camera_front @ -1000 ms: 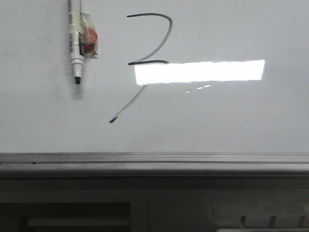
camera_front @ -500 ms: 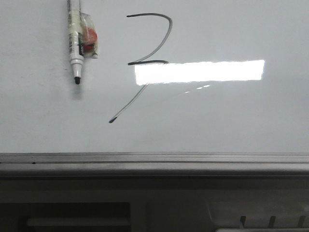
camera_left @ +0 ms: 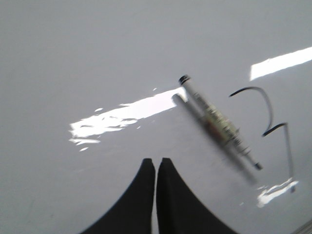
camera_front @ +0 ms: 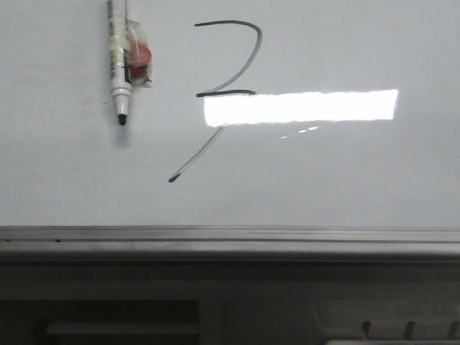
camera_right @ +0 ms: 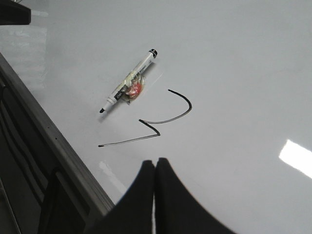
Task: Write number 3 on whiteboard
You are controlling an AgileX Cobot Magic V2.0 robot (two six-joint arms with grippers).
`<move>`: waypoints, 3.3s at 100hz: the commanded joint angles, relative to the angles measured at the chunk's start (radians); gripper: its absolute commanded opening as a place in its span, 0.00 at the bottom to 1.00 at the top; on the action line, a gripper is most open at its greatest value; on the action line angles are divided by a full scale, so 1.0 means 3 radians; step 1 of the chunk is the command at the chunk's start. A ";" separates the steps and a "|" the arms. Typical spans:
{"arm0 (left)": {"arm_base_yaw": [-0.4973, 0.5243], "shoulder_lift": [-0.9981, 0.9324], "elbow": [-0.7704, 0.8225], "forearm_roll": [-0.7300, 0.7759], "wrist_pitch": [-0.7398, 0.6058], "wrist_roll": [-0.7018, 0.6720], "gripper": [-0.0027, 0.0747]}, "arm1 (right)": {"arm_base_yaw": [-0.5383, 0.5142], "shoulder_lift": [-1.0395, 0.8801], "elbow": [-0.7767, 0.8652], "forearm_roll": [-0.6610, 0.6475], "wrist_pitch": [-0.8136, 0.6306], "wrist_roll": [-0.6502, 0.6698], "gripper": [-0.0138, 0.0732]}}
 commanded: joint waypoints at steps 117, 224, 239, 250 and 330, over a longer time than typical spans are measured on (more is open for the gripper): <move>0.0976 -0.0467 0.0543 0.1257 0.0803 -0.1933 0.01 | -0.0020 0.0030 -0.0089 -0.0020 -0.0286 -0.0002 0.09; 0.0976 -0.0467 0.0543 0.1257 0.0803 -0.1933 0.01 | -0.0618 0.0030 0.0649 -0.1563 -0.0513 0.2338 0.09; 0.0976 -0.0467 0.0543 0.1257 0.0803 -0.1933 0.01 | -0.1157 0.0023 0.0850 -0.1569 -0.0513 0.2472 0.09; 0.0976 -0.0467 0.0543 0.1257 0.0803 -0.1933 0.01 | -0.1432 0.0016 0.0990 -0.1569 -0.0513 0.2472 0.09; 0.0976 -0.0467 0.0543 0.1251 0.0803 -0.1933 0.01 | -0.1692 -0.0400 0.0990 -0.1615 0.0275 0.2472 0.09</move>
